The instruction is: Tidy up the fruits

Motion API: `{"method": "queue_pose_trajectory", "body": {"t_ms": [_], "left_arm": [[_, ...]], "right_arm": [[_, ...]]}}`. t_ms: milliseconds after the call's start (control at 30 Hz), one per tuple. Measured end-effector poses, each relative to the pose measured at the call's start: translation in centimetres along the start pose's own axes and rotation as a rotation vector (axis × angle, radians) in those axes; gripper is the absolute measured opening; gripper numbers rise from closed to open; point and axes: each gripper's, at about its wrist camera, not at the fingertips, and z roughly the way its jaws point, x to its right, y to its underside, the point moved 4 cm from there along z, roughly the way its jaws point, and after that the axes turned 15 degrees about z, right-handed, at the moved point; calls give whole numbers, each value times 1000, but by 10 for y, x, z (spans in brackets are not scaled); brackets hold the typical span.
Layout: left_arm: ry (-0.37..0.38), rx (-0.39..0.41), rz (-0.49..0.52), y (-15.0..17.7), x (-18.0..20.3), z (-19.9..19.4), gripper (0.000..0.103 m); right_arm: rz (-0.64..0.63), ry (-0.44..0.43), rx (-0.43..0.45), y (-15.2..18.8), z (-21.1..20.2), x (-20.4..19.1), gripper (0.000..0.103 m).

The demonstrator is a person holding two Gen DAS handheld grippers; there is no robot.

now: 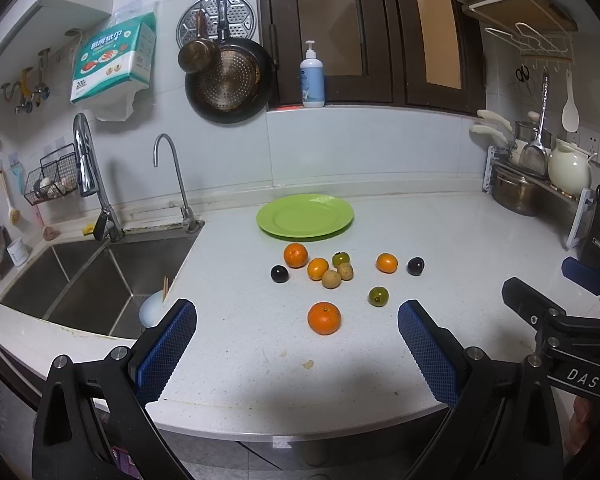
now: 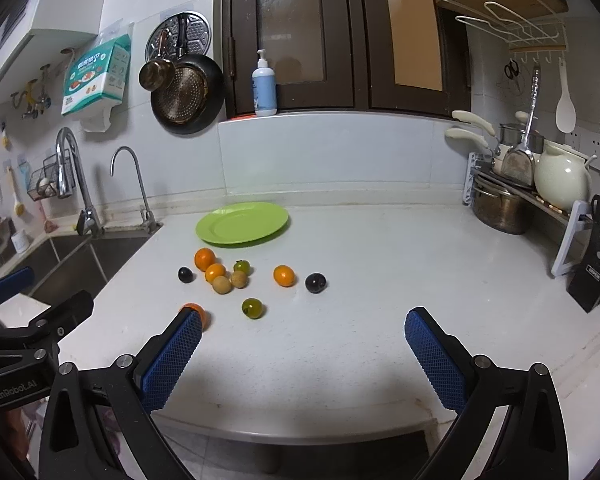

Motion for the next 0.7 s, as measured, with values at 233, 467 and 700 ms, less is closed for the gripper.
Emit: {"method": "queue_pose_trajectory", "body": {"t_ms": [233, 467, 700], "left_arm": [[-2, 5, 25, 6, 1, 16, 103], [37, -32, 48, 18, 6, 51, 97], [76, -81, 75, 26, 10, 91, 84]], "right_arm": [[-27, -16, -28, 6, 14, -6, 102], [-111, -16, -43, 15, 38, -16, 102], [-177, -38, -79, 21, 74, -27, 100]]}}
